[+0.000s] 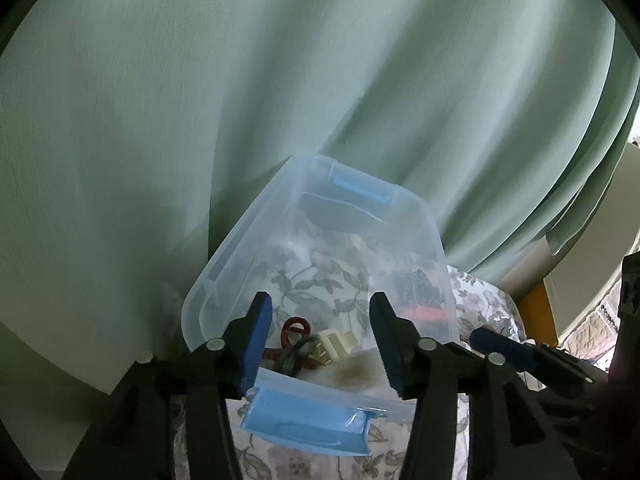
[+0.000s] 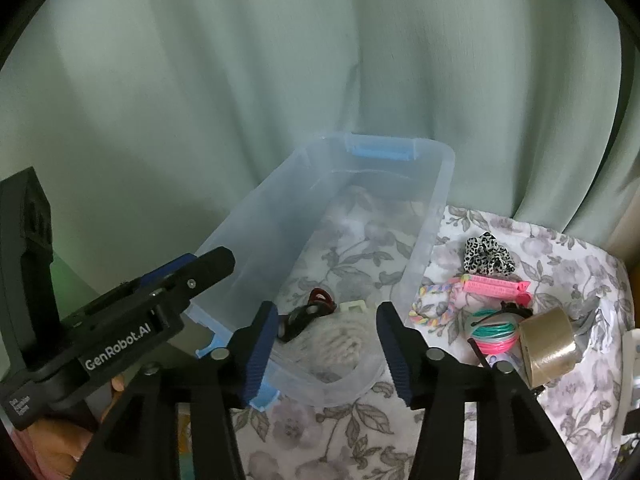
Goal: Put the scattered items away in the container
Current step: 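Open both grippers to release the car and swab bag into the box, then withdraw both grippers from the box back toward the remaining items, then lower the left gripper around the brown tape roll while the right lowers onto the crumpled white paper, then close the left gripper on the tape roll while the right grips the crumpled paper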
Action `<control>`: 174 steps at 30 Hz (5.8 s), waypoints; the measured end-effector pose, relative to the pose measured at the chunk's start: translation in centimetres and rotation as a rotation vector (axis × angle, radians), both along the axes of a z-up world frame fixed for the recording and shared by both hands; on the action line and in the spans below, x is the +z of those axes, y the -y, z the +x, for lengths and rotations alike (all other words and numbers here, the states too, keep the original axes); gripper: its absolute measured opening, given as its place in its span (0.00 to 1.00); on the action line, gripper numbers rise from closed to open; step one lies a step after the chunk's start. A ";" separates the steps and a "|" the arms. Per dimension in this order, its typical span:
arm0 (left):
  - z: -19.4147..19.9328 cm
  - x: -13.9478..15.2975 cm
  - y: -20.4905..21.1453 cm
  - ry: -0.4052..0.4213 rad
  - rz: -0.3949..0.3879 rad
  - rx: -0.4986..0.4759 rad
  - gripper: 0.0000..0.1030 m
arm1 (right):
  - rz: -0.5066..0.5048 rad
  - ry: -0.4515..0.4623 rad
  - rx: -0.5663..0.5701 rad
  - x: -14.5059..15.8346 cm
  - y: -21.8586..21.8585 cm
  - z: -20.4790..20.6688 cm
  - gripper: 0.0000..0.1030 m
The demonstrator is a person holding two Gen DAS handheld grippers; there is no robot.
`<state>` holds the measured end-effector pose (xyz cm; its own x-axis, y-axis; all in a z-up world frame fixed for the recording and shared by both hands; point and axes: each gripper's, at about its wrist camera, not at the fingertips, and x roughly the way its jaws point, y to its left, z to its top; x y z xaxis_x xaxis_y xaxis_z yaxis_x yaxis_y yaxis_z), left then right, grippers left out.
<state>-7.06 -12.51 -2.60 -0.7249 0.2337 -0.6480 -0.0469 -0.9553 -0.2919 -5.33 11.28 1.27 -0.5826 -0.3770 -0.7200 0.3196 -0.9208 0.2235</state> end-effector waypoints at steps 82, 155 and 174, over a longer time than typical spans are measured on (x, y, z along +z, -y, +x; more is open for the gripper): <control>5.1 -1.1 -19.9 0.035 -0.121 -0.351 1.00 | -0.133 -0.073 -0.572 -0.9 -24.8 8.5 1.00; -8.0 -12.2 -30.2 0.349 -0.004 -0.325 0.58 | -0.492 0.247 -0.669 -14.6 -32.1 -6.1 0.51; -2.4 -7.2 -26.5 0.275 0.020 -0.304 0.56 | -0.510 0.162 -0.662 -8.3 -30.2 0.5 0.51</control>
<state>-9.49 13.97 -9.78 -0.4211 0.4249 -0.8013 -0.2433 -0.9040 -0.3515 -4.86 41.47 -7.05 -0.7019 -0.2962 -0.6478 -0.3206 -0.6807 0.6587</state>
